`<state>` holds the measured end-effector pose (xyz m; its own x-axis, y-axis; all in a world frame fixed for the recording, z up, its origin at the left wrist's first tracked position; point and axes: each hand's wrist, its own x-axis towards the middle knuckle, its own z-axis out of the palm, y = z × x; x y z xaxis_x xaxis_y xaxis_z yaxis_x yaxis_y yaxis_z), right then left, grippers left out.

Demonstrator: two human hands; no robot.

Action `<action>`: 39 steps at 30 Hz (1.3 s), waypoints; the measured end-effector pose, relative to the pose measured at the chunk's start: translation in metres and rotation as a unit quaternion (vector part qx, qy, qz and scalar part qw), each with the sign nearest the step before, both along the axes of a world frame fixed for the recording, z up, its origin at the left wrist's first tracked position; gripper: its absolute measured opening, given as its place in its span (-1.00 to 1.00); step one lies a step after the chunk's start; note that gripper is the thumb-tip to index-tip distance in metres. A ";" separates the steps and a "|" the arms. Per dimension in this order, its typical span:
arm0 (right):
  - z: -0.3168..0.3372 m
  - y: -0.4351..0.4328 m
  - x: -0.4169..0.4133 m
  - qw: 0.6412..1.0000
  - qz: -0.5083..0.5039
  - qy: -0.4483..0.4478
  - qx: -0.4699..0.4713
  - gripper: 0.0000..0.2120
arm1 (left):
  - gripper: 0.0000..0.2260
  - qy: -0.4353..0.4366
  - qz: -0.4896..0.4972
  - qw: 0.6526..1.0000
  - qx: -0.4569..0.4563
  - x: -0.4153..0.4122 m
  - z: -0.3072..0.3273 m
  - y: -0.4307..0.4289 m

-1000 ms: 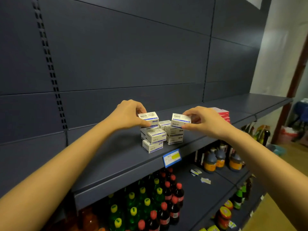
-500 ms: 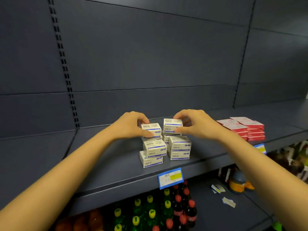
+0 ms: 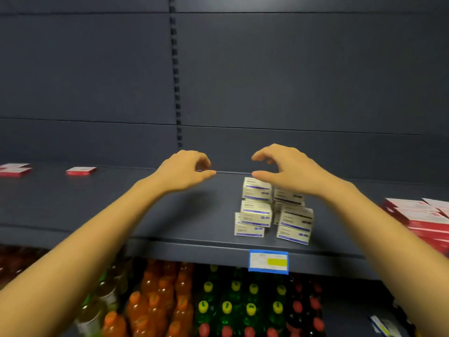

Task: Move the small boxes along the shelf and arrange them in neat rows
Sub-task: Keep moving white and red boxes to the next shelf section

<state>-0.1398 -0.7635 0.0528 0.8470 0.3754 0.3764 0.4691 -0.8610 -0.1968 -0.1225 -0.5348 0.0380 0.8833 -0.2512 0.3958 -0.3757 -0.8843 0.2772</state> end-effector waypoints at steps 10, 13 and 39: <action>-0.027 0.135 0.009 0.980 0.199 -0.002 -0.032 -0.65 | -0.67 0.010 0.191 0.981 0.019 -0.080 -0.013 0.112; -0.032 0.173 0.011 0.974 0.221 0.013 -0.041 -0.65 | -0.67 0.012 0.239 0.971 0.027 -0.103 -0.017 0.145; -0.052 0.473 0.066 0.982 0.164 0.083 -0.052 -0.68 | -0.72 0.038 0.258 0.965 -0.019 -0.090 -0.046 0.463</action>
<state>-0.0733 -0.2906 0.0007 0.7214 0.6664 0.1883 0.6924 -0.6891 -0.2136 -0.2125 -0.0720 -0.0075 0.9138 0.2438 0.3249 0.1353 -0.9369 0.3224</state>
